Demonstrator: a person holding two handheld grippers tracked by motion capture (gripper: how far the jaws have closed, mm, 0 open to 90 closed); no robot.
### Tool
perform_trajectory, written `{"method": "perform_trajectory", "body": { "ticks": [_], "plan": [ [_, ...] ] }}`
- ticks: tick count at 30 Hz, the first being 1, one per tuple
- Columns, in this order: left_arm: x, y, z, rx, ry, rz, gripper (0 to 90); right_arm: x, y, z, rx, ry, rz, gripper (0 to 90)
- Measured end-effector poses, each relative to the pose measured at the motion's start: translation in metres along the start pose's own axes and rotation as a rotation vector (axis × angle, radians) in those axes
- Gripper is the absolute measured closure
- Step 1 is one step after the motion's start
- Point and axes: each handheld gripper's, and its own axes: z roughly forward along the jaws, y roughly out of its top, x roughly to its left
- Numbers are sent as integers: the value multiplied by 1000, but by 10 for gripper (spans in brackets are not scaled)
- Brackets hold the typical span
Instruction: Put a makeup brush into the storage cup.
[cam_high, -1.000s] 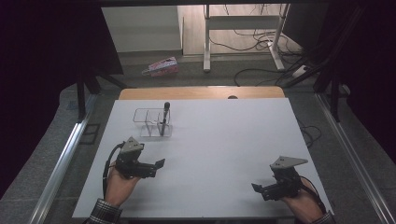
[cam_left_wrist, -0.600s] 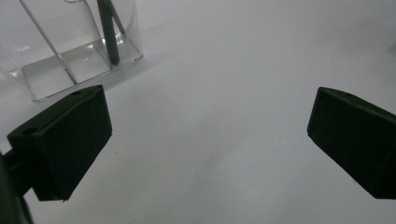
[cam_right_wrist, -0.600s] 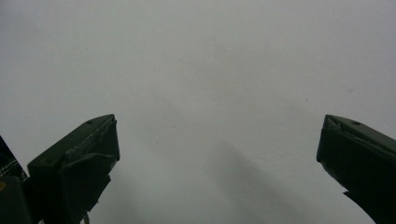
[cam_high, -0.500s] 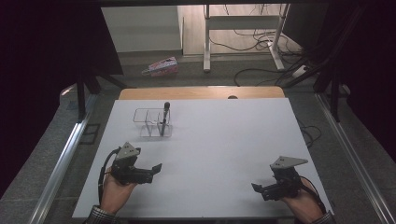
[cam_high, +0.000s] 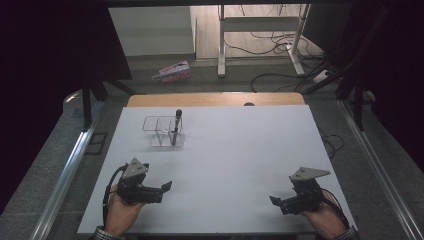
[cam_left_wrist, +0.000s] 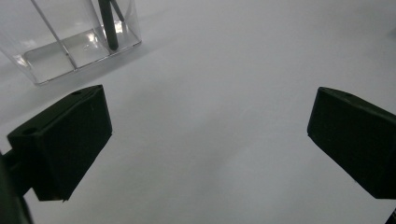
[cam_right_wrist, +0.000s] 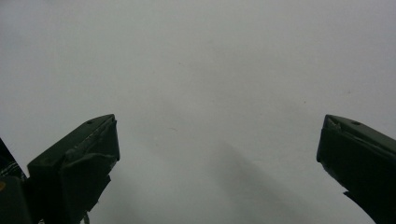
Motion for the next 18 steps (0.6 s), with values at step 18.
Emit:
{"method": "perform_trajectory", "body": {
  "ticks": [18],
  "plan": [
    [-2, -15, -14, 3, 24, -13, 2, 0, 0, 0, -4, -1, 0, 0]
  ]
}}
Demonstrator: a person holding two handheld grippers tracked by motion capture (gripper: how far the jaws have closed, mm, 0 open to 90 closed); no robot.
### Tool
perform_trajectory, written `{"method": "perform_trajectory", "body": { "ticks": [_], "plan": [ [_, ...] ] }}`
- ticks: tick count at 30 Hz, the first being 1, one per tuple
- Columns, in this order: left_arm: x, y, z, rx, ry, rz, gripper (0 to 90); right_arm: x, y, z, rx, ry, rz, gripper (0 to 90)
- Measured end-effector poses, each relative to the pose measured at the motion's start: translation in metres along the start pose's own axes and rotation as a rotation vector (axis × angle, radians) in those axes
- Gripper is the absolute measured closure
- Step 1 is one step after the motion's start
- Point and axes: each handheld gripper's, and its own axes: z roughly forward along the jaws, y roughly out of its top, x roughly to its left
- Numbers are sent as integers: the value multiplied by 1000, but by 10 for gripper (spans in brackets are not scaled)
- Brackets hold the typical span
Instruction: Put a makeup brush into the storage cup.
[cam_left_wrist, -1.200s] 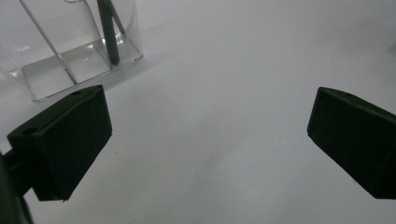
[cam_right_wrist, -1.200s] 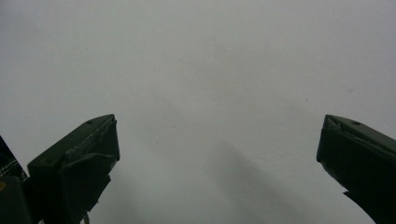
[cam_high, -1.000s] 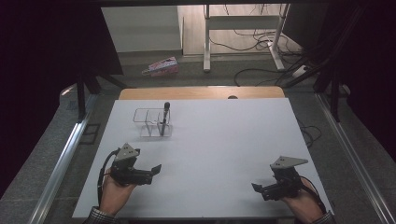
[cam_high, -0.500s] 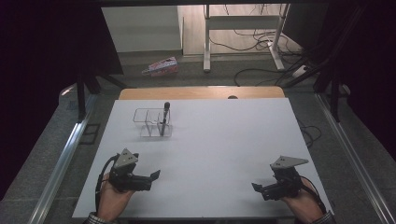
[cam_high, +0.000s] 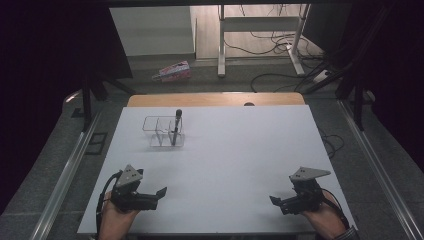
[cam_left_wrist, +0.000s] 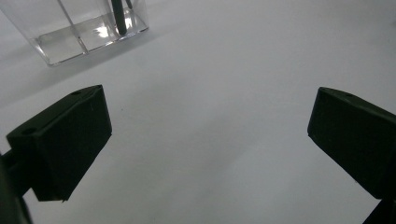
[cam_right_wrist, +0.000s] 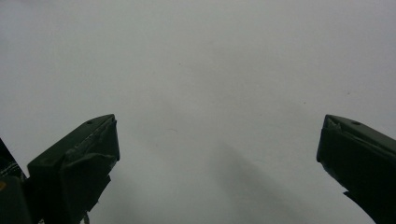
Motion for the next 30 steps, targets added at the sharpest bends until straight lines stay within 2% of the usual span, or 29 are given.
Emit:
{"method": "perform_trajectory", "body": {
  "ticks": [10, 30],
  "plan": [
    [0, -10, -7, 8, 20, -8, 0, 0, 0, 0, 1, -1, -1, 0],
    [-2, -28, -17, 11, 69, 1, 0, 0, 0, 0, 5, -2, 0, 0]
  ]
}}
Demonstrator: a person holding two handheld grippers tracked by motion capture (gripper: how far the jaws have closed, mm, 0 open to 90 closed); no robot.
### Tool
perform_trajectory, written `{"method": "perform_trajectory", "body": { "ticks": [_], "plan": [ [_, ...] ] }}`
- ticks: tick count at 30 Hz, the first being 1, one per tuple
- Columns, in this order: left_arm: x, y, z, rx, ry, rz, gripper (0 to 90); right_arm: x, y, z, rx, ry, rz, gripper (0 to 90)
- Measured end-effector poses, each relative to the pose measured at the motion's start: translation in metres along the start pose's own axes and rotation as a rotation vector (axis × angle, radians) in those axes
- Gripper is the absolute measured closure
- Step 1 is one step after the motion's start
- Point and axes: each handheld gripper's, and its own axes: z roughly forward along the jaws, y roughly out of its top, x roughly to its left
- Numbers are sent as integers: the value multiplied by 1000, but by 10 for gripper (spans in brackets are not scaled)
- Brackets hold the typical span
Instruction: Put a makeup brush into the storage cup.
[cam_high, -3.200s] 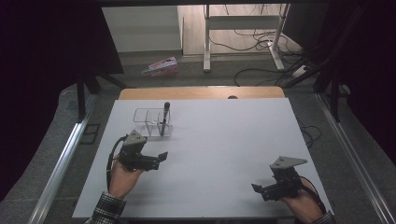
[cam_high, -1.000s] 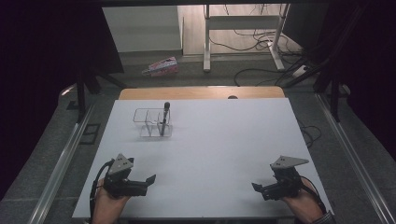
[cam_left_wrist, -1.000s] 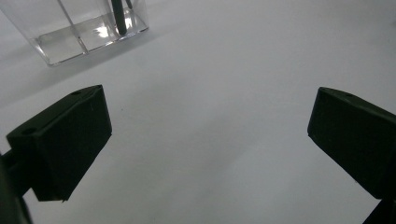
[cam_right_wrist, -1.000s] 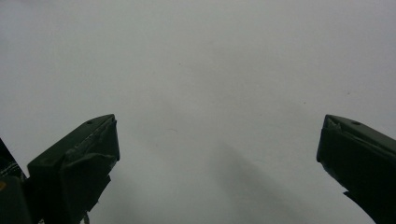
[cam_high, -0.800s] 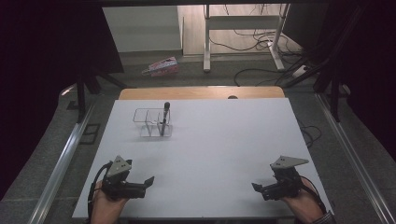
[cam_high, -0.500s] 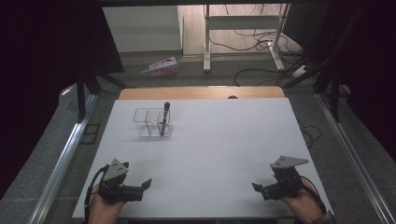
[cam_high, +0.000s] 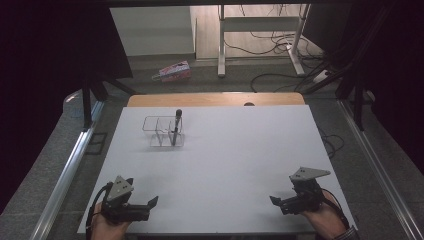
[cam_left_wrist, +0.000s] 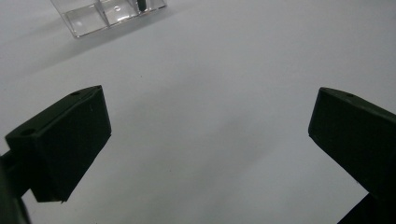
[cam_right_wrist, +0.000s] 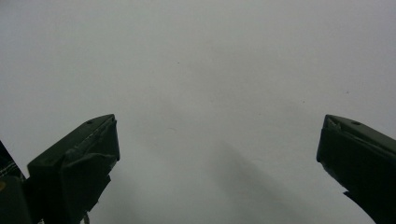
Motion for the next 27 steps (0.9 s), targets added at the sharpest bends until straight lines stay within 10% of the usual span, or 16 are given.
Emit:
{"method": "perform_trajectory", "body": {
  "ticks": [27],
  "plan": [
    [-2, -3, -1, 14, 22, 12, 0, 0, 0, 1, 9, -4, -5, 0]
  ]
}}
